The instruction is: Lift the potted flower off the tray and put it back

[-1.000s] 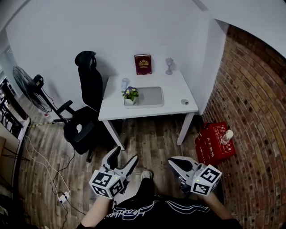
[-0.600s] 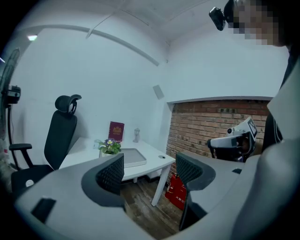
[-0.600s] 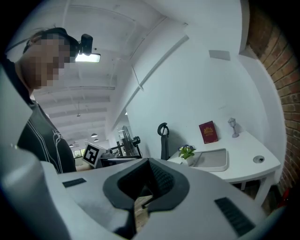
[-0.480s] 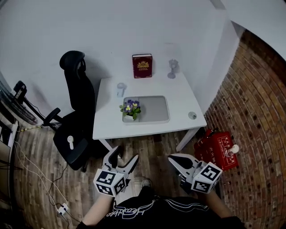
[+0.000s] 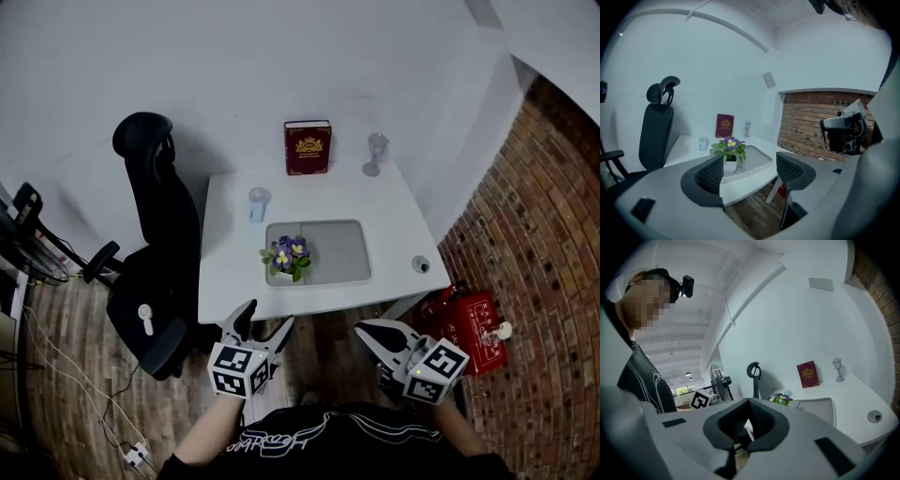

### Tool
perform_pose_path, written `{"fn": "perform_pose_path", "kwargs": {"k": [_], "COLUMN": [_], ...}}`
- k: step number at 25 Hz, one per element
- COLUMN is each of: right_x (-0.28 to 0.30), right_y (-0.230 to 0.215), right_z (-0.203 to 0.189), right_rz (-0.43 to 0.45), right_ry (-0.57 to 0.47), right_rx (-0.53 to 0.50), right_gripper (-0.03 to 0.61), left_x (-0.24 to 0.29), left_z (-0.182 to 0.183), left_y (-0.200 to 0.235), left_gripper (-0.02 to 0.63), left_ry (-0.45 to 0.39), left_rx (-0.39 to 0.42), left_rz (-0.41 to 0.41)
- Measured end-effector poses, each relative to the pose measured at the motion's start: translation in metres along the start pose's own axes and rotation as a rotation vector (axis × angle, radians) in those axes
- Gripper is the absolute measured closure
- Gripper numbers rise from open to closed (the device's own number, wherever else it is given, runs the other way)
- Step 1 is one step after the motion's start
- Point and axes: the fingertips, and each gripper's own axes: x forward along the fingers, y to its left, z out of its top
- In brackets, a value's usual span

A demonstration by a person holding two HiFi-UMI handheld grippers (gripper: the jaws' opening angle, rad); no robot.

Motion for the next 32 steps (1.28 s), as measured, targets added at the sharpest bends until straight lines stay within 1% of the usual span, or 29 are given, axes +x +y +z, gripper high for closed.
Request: {"fn": "perform_pose_path", "kwargs": {"k": [4, 8, 17, 20, 25, 29, 32], "right_x": [0.008, 0.011, 0.024, 0.029, 0.039, 0.045, 0.049], "right_y": [-0.009, -0.025, -0.060, -0.073, -0.095, -0.104, -0.108], "right_z": [0.002, 0.001, 0.009, 0.012, 0.018, 0.018, 0.019], "right_rz": [-0.014, -0.025, -0.020, -0.018, -0.022, -0.022, -0.023], "right_ry": [0.000, 0.004, 0.003, 0.002, 0.012, 0.023, 0.028], "right_rx": [0.006, 0.017, 0.028, 0.043, 0.052, 0.057, 0.055], "right_gripper": [0.577, 0.577, 0.577, 0.577, 0.577, 0.577, 0.577], "left_x": [0.027, 0.054, 0.106, 0.119, 0.142, 0.152, 0.156], "left_z": [-0.007, -0.018, -0.047, -0.055, -0.064, -0.067, -0.068], "left_y": [0.014, 0.026, 0.056, 0.062, 0.071, 0.078, 0.085], "left_gripper": [0.258, 0.245, 0.232, 0.232, 0.232, 0.233, 0.234], "left_ry": [0.033, 0.071, 0.143, 0.164, 0.188, 0.206, 0.206], "left_rx": [0.019, 0.049, 0.051, 0.048, 0.050, 0.073, 0.074], "left_rz": [-0.002, 0.017, 0.074, 0.083, 0.070, 0.088, 0.096]}}
